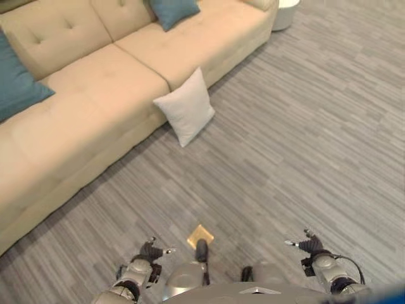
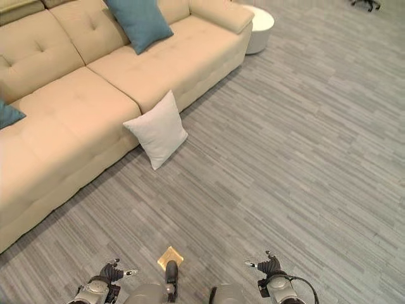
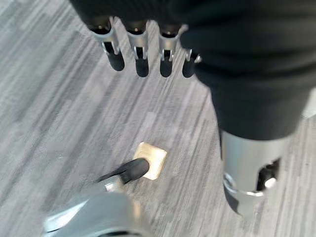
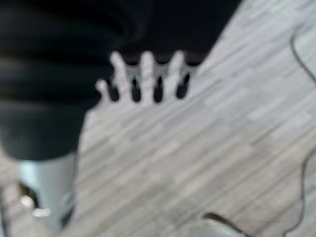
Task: Pick up all the scattered cushions and arrange them neatly on the sofa.
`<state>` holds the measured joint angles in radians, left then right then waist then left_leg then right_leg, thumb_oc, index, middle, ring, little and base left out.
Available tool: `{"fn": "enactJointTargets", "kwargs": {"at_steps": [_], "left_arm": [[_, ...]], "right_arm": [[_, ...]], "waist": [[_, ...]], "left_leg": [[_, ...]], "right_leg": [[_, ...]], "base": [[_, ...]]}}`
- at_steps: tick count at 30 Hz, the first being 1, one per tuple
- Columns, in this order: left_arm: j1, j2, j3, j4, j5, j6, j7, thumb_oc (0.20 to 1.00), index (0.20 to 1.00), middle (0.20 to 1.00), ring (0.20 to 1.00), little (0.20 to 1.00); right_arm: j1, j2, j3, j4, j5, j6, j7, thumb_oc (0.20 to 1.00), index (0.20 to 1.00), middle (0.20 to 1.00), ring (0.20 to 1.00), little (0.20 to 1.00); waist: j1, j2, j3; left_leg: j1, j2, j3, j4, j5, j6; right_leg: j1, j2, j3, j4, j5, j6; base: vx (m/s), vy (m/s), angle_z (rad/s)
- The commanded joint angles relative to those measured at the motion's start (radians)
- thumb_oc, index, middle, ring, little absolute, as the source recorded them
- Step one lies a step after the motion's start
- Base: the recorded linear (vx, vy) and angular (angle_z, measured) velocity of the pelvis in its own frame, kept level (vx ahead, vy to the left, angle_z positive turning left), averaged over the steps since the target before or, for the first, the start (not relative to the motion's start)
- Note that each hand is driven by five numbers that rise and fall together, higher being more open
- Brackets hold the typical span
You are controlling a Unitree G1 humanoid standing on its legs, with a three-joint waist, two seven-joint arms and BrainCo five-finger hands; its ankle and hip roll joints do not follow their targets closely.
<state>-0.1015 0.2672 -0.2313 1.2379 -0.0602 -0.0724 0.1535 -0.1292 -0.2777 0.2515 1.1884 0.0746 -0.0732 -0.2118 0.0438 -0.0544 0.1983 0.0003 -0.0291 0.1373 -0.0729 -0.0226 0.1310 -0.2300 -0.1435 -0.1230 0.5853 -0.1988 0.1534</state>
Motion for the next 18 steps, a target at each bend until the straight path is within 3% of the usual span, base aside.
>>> {"fn": "enactJointTargets", "kwargs": {"at_steps": [1,2,5,8,11,12,13,14,15,16,18], "left_arm": [[-0.011,-0.010,0.015,-0.003,-0.003,-0.013,0.005,1.000,1.000,1.000,1.000,1.000],[-0.015,-0.014,0.014,0.001,0.001,-0.015,0.002,1.000,1.000,1.000,1.000,1.000],[-0.016,-0.018,0.020,0.012,-0.001,-0.018,0.002,1.000,1.000,1.000,1.000,1.000],[-0.015,-0.019,0.019,0.022,0.012,-0.024,0.000,1.000,1.000,1.000,1.000,1.000],[-0.006,-0.030,0.015,0.030,0.018,-0.021,-0.008,1.000,1.000,1.000,1.000,1.000],[-0.007,-0.031,0.012,0.029,0.015,-0.022,-0.009,1.000,1.000,1.000,1.000,1.000],[-0.007,-0.031,0.012,0.029,0.015,-0.022,-0.009,1.000,1.000,1.000,1.000,1.000],[-0.010,-0.033,0.010,0.024,0.010,-0.022,-0.012,1.000,1.000,1.000,1.000,1.000],[-0.024,-0.035,0.003,0.011,-0.004,-0.022,-0.009,1.000,1.000,1.000,1.000,1.000],[-0.024,-0.035,0.004,0.011,-0.004,-0.022,-0.009,1.000,1.000,1.000,1.000,1.000],[-0.023,-0.037,0.003,0.005,-0.021,-0.022,-0.007,1.000,1.000,1.000,1.000,1.000]], "right_arm": [[-0.011,-0.033,0.004,-0.012,0.005,-0.008,-0.010,1.000,1.000,1.000,1.000,1.000],[-0.016,-0.037,0.005,-0.012,0.005,-0.007,-0.011,1.000,1.000,1.000,1.000,1.000],[-0.016,-0.041,0.003,-0.014,0.000,-0.002,-0.009,1.000,1.000,1.000,1.000,1.000],[-0.009,-0.046,0.008,-0.011,-0.012,0.000,-0.006,1.000,1.000,1.000,1.000,1.000],[0.010,-0.054,0.013,0.009,-0.009,-0.007,0.005,1.000,1.000,1.000,1.000,1.000],[0.014,-0.054,0.013,0.014,-0.005,-0.011,0.004,1.000,1.000,1.000,1.000,1.000],[0.014,-0.054,0.013,0.014,-0.005,-0.011,0.004,1.000,1.000,1.000,1.000,1.000],[0.016,-0.055,0.011,0.019,-0.004,-0.012,0.004,1.000,1.000,1.000,1.000,1.000],[0.013,-0.061,0.013,0.021,0.006,-0.015,-0.001,1.000,1.000,1.000,1.000,1.000],[0.013,-0.061,0.013,0.021,0.006,-0.015,-0.001,1.000,1.000,1.000,1.000,1.000],[0.022,-0.066,0.007,0.030,0.021,-0.011,-0.001,1.000,1.000,1.000,1.000,1.000]], "waist": [[-0.004,0.013,0.013],[-0.013,0.011,0.009],[-0.035,0.010,0.013],[-0.048,0.001,0.011],[-0.052,-0.003,-0.006],[-0.053,-0.006,-0.003],[-0.054,-0.006,-0.003],[-0.051,-0.012,0.004],[-0.042,-0.031,0.030],[-0.043,-0.030,0.029],[-0.033,-0.046,0.038]], "left_leg": [[-0.010,0.002,-0.057,0.115,-0.051,-0.098],[0.012,-0.006,-0.066,0.097,-0.059,-0.101],[0.061,-0.012,-0.102,0.075,-0.075,-0.110],[0.098,-0.017,-0.127,0.078,-0.107,-0.119],[0.106,0.005,-0.147,0.135,-0.135,-0.150],[0.085,0.011,-0.142,0.191,-0.115,-0.172],[0.083,0.012,-0.143,0.195,-0.117,-0.172],[0.046,0.018,-0.137,0.272,-0.082,-0.191],[-0.063,0.031,-0.130,0.456,-0.023,-0.210],[-0.067,0.031,-0.131,0.462,-0.025,-0.210],[-0.130,0.060,-0.069,0.473,-0.021,-0.195]], "right_leg": [[0.090,0.063,-0.003,-0.259,0.145,-0.023],[0.076,0.065,0.006,-0.369,0.160,-0.033],[0.041,0.069,0.046,-0.521,0.225,-0.020],[0.043,0.068,0.074,-0.559,0.251,-0.020],[0.085,0.088,0.079,-0.556,0.237,-0.054],[0.105,0.091,0.071,-0.563,0.230,-0.065],[0.106,0.091,0.069,-0.564,0.230,-0.065],[0.126,0.092,0.066,-0.570,0.221,-0.079],[0.158,0.084,0.051,-0.583,0.207,-0.103],[0.156,0.085,0.050,-0.582,0.207,-0.104],[0.209,0.082,0.025,-0.602,0.175,-0.118]], "base": [[0.26,-0.072,0.28],[0.29,-0.093,0.27],[0.33,-0.131,0.22],[0.27,-0.147,0.46],[0.30,-0.250,0.43],[0.21,-0.225,0.12],[0.10,-0.156,0.41],[0.08,-0.240,0.51],[0.07,-0.239,0.68],[0.10,-0.236,0.58],[0.22,-0.178,0.32]]}}
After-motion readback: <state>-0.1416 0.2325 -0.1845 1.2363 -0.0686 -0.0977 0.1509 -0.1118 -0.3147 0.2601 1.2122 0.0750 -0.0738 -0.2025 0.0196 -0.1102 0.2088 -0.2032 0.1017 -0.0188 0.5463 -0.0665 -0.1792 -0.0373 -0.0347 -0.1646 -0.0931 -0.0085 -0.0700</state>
